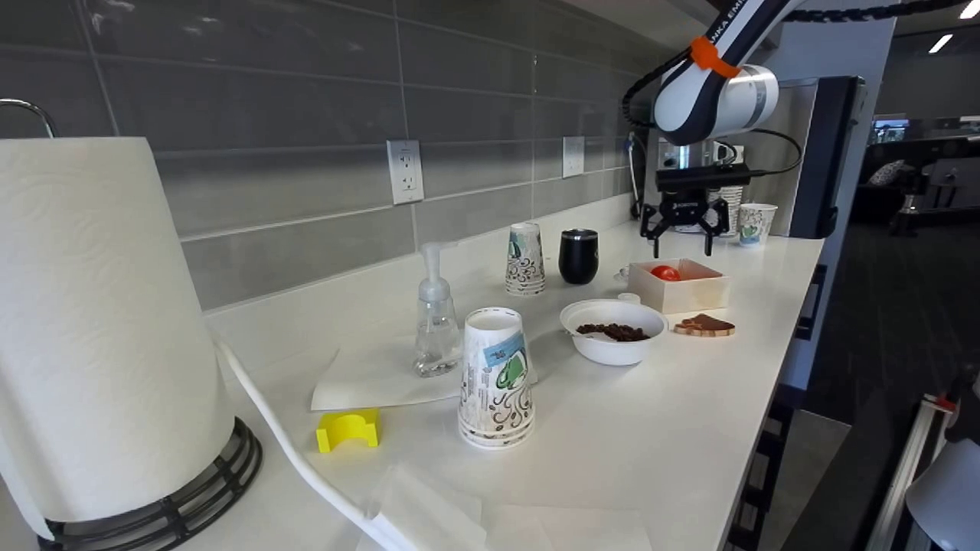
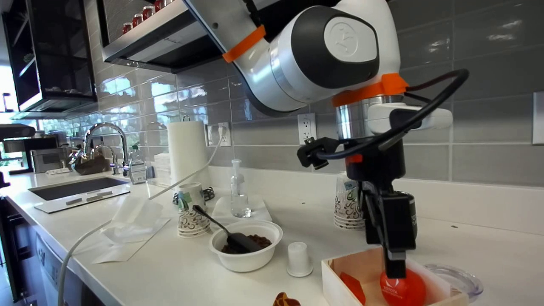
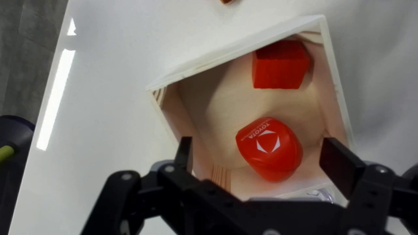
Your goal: Take the lid off the flask then remove all the items from the wooden box and place them on the table
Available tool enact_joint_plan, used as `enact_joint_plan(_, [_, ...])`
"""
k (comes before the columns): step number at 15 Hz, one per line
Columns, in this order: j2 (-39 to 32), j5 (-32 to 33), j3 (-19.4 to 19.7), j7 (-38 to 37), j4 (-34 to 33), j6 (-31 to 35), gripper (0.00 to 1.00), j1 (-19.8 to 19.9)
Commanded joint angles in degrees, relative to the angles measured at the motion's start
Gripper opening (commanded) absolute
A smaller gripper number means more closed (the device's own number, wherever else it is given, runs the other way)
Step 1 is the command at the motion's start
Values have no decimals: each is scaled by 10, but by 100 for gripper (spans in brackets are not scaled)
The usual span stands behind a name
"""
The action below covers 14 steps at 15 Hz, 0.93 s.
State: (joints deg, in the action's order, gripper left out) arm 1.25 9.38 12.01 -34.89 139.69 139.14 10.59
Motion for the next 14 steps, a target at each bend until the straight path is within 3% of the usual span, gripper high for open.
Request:
enact_joint_plan(1, [-7, 24, -4, -4, 6, 40, 100, 5])
enact_joint_plan(5, [-18, 23, -1, 15, 8, 72, 100, 4])
enact_joint_plan(6, [-21, 22, -1, 17, 9, 76, 95, 4])
enact_joint_plan(7, [-24, 20, 0, 22, 9, 81, 74, 3])
enact_joint_plan(9, [-29, 14, 1, 31, 11, 86, 69, 3])
enact_joint_plan(14, [-39, 12, 5, 41, 16, 101, 29, 1])
